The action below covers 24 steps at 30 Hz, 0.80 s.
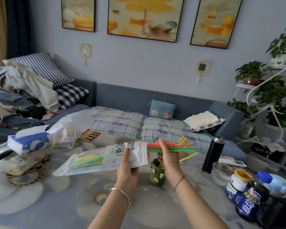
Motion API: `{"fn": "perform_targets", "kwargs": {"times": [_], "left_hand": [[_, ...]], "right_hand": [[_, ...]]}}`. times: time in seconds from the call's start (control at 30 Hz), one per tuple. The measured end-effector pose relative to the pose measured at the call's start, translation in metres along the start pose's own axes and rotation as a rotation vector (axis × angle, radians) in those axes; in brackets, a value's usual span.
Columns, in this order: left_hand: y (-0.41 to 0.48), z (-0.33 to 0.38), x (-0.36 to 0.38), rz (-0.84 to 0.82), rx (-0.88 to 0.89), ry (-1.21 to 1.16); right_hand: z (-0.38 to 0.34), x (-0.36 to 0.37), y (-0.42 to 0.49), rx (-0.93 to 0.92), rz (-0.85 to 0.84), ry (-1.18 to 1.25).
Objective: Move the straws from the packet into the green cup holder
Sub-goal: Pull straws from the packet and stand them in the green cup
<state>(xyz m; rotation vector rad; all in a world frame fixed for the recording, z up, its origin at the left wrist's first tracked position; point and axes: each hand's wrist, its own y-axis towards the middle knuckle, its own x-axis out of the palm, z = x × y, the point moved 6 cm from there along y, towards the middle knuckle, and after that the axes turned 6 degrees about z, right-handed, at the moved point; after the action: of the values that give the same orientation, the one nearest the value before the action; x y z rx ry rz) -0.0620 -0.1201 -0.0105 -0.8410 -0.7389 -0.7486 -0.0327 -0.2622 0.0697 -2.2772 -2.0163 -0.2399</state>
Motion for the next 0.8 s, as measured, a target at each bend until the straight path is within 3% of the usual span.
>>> {"fn": "perform_targets", "kwargs": {"times": [0.2, 0.57, 0.8], "left_hand": [[0.021, 0.007, -0.016, 0.088, 0.012, -0.047], [0.028, -0.027, -0.01, 0.104, -0.071, 0.052], [0.044, -0.027, -0.027, 0.194, -0.054, 0.052]], "right_hand": [[-0.014, -0.033, 0.014, -0.049, 0.206, 0.244], [0.024, -0.008, 0.025, 0.02, -0.008, 0.032], [0.015, -0.039, 0.052, -0.047, 0.138, 0.025]]}}
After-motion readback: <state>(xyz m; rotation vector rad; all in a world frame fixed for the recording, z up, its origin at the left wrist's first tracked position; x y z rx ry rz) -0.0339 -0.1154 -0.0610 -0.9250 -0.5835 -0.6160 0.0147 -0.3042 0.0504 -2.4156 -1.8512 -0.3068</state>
